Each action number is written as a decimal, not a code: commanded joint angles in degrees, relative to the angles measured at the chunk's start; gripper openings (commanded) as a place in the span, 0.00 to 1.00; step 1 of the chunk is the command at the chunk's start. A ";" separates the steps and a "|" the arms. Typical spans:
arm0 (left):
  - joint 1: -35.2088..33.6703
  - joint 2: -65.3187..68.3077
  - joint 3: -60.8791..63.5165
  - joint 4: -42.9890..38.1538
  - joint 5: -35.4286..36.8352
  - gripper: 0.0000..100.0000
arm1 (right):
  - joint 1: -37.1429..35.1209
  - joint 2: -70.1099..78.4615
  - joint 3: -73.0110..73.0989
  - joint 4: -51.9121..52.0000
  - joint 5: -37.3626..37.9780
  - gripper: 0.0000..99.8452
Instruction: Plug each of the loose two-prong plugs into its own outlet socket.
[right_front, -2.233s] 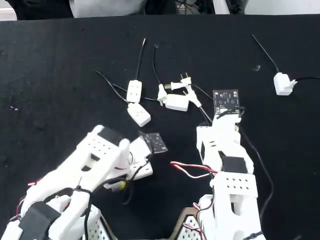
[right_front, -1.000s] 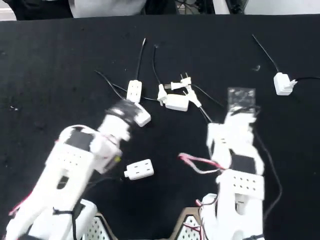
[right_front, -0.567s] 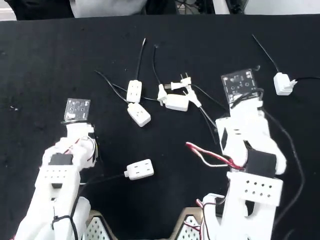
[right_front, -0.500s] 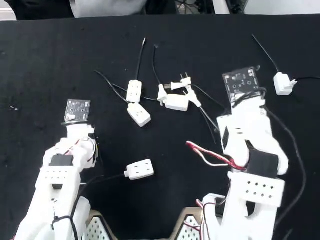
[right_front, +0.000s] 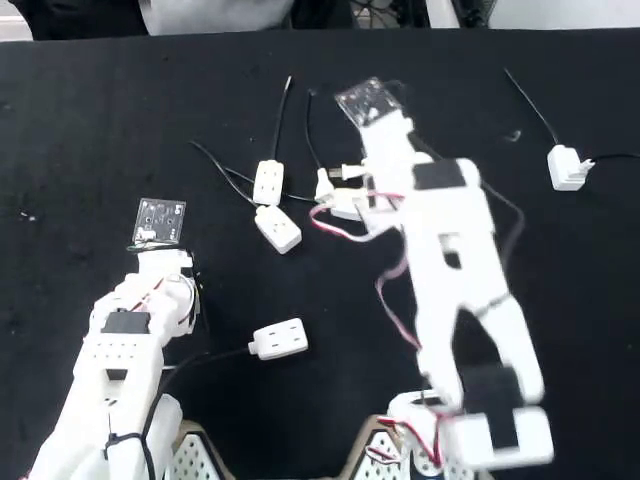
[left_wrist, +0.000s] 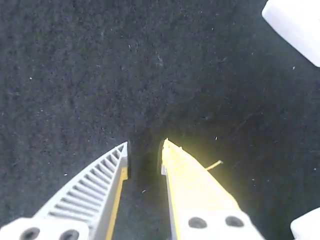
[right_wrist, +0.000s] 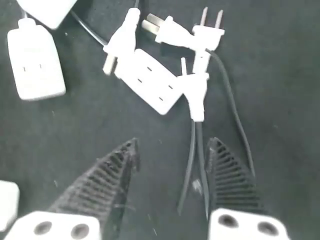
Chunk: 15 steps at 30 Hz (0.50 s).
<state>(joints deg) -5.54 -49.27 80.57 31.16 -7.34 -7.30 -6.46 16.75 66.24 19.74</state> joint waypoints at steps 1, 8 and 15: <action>0.75 -0.62 -0.04 -0.88 0.09 0.12 | -2.55 8.40 -11.91 -0.53 -6.77 0.22; 0.75 -0.62 -0.04 -0.88 0.09 0.12 | -7.30 27.65 -31.08 0.00 -9.41 0.21; 0.92 -1.05 1.36 -2.64 0.09 0.12 | -6.68 36.97 -41.98 8.88 -9.23 0.13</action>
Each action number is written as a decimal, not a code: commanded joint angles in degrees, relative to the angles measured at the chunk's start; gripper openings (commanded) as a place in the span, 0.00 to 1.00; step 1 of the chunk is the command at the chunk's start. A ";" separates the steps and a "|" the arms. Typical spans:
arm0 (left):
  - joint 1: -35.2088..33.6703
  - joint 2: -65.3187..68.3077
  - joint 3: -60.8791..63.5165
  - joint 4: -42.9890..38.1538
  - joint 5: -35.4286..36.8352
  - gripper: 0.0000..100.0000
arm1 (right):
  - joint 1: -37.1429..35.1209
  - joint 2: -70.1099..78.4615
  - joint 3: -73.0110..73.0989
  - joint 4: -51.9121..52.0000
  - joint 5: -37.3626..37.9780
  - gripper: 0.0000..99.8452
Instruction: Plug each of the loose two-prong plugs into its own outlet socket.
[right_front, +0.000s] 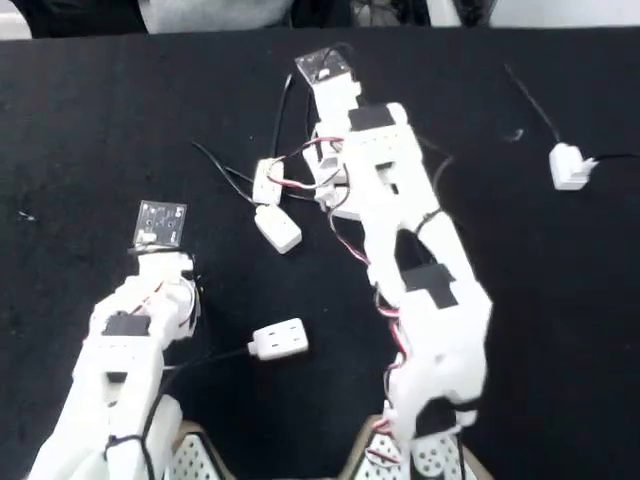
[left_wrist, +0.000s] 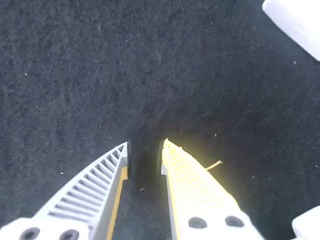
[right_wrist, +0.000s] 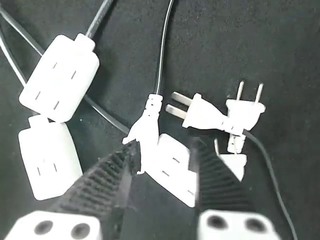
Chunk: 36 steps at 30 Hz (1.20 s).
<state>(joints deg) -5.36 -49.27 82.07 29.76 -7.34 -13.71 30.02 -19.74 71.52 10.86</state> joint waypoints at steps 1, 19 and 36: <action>0.75 -1.05 -0.13 -1.32 0.09 0.12 | -0.26 1.10 -6.20 4.92 -0.35 0.14; 0.75 -1.05 -0.13 -1.23 0.09 0.12 | -4.75 2.33 7.78 -11.96 1.85 0.22; 0.75 -1.05 -0.13 -1.32 0.09 0.12 | 1.05 -7.87 15.96 -16.18 1.76 0.01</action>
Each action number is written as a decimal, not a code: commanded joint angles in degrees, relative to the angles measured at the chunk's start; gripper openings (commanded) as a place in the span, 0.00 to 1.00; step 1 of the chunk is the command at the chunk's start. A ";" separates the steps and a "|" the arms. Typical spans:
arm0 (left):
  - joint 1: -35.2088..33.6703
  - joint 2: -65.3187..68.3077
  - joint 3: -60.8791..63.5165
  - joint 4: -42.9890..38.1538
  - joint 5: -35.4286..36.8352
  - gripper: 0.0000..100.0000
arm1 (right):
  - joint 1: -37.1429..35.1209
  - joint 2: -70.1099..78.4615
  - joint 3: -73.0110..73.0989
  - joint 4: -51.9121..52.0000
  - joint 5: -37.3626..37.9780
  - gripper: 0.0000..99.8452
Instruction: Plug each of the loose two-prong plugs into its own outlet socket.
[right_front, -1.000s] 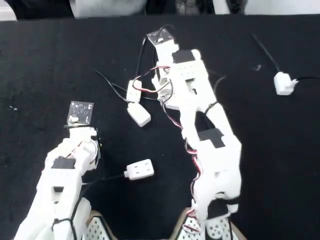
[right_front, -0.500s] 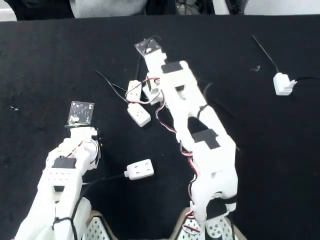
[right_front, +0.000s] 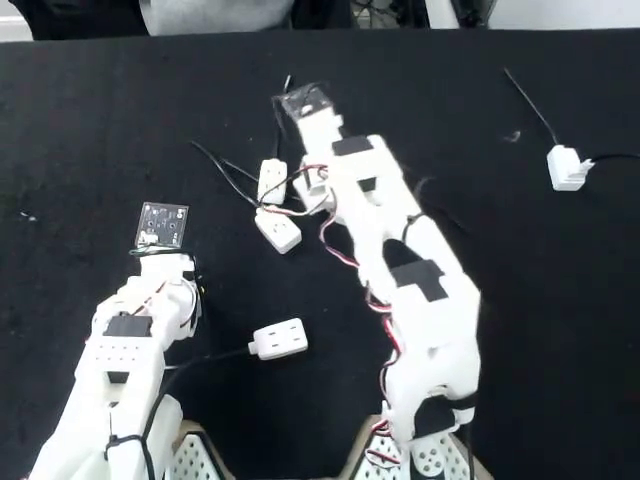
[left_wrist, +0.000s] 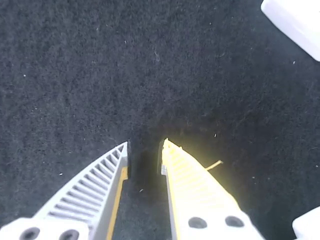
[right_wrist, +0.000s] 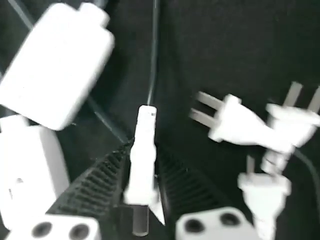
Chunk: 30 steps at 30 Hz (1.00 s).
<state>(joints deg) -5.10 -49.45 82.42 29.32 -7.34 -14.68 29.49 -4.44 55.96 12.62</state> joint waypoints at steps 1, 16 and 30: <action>0.48 -0.88 -0.48 -0.88 0.09 0.12 | 2.11 -9.36 1.89 -0.62 0.09 0.01; 0.48 -0.79 -0.48 -0.88 0.09 0.12 | 5.63 -50.86 46.55 -0.35 0.62 0.01; 0.48 -0.79 -0.48 -0.97 0.09 0.12 | 13.98 -79.96 80.31 1.32 27.78 0.02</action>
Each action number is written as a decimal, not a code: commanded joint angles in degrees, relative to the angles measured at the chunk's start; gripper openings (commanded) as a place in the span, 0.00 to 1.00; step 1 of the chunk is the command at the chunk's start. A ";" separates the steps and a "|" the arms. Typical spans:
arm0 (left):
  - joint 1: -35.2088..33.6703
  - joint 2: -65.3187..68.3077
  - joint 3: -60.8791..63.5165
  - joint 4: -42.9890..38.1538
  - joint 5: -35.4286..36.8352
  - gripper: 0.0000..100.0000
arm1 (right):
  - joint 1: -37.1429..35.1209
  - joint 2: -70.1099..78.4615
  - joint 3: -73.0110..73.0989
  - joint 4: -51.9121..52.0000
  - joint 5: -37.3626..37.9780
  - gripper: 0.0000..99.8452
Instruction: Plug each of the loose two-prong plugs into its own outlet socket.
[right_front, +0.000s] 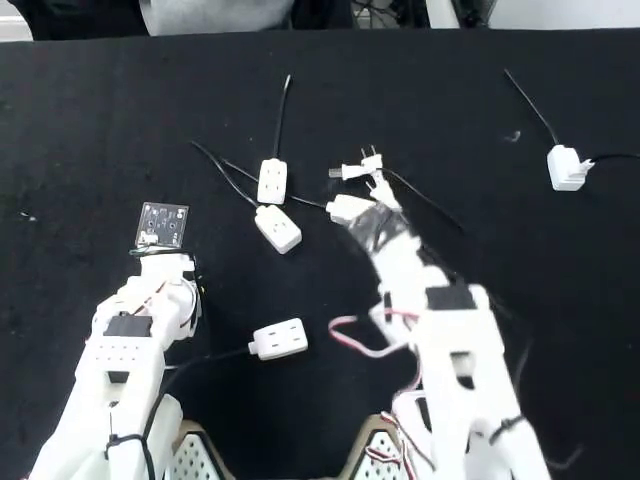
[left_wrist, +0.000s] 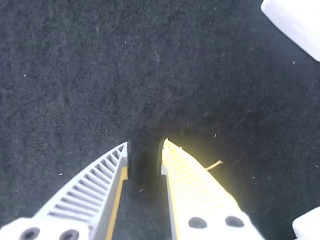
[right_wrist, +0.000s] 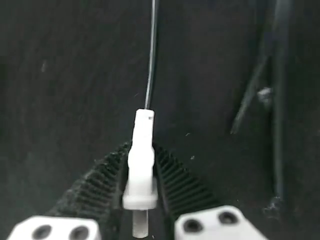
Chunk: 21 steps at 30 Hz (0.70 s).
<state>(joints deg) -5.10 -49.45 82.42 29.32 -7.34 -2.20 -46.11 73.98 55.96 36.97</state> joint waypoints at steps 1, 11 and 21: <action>0.48 -0.79 -0.48 -0.97 0.09 0.12 | 1.23 -4.88 1.89 3.25 3.60 0.03; 0.48 -0.79 -0.48 -0.97 0.09 0.12 | 1.14 -5.14 -12.26 16.62 7.30 0.29; 0.48 -0.88 -0.40 -0.70 0.09 0.12 | 0.53 -5.14 -5.49 0.62 7.65 0.18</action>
<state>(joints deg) -5.10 -49.45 82.42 29.32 -7.34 -1.85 -49.80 66.07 62.46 43.82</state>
